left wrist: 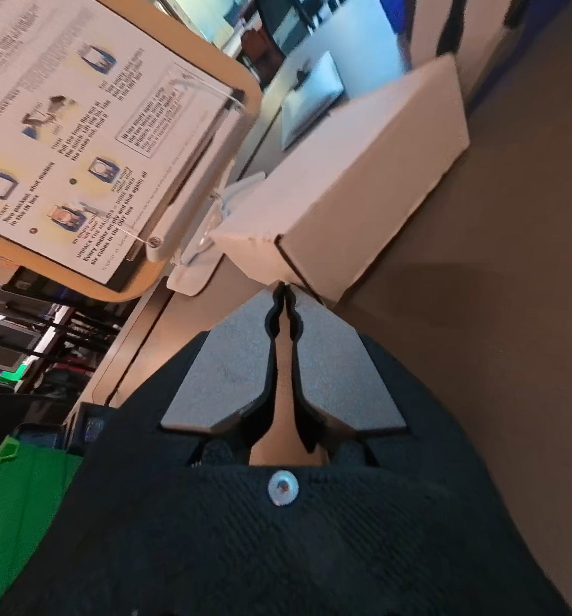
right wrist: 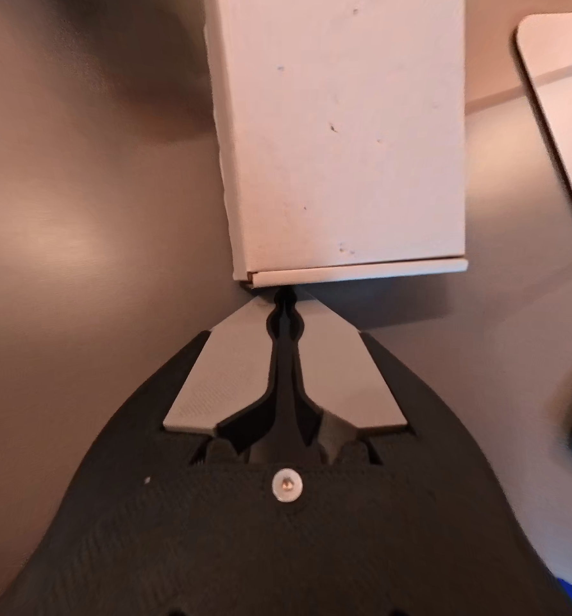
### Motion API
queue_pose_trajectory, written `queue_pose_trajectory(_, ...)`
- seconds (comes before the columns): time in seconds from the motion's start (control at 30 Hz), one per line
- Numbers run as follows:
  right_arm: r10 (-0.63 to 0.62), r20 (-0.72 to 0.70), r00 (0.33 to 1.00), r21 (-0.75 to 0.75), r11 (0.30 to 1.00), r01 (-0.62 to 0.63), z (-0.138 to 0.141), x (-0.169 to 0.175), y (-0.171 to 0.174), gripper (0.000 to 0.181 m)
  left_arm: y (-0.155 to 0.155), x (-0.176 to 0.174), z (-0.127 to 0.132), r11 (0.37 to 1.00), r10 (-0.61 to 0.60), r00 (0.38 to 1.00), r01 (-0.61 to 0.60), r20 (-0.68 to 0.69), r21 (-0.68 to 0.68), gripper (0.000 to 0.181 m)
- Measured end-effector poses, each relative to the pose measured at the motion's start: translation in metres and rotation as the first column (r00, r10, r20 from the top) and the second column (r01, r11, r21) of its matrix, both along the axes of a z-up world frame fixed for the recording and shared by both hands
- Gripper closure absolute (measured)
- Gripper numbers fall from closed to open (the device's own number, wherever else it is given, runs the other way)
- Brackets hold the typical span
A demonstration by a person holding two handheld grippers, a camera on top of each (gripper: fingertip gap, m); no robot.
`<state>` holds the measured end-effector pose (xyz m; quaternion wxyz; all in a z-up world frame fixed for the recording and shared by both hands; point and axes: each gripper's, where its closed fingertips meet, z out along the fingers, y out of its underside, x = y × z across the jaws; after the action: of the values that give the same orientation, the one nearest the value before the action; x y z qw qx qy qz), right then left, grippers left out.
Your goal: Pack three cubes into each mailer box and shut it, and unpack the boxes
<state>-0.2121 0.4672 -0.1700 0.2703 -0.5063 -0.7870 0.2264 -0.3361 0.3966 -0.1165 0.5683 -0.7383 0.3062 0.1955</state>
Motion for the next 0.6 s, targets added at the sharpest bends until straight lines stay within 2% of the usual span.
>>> queue_pose_trajectory(0.03,0.019,0.000,1.000,-0.014,1.000,-0.019,0.001,0.001,-0.004,0.181,-0.001,0.001,0.007,1.000,-0.009,1.000,0.008,0.028,0.025,0.181)
queue_pose_trajectory(0.2,0.076,-0.030,0.997,-0.058,0.995,-0.077,0.010,0.002,-0.016,0.181,-0.010,0.006,0.029,0.994,-0.073,0.986,0.060,0.153,0.088,0.181)
queue_pose_trajectory(0.43,0.072,-0.093,0.993,-0.093,0.992,-0.080,0.025,0.003,-0.014,0.181,-0.015,0.008,0.033,0.993,-0.100,0.981,0.088,0.165,0.075,0.181)
queue_pose_trajectory(0.6,0.080,-0.158,0.984,-0.143,0.984,-0.103,0.040,0.004,-0.018,0.181,-0.022,0.010,0.045,0.988,-0.152,0.934,0.134,0.323,0.078,0.181)
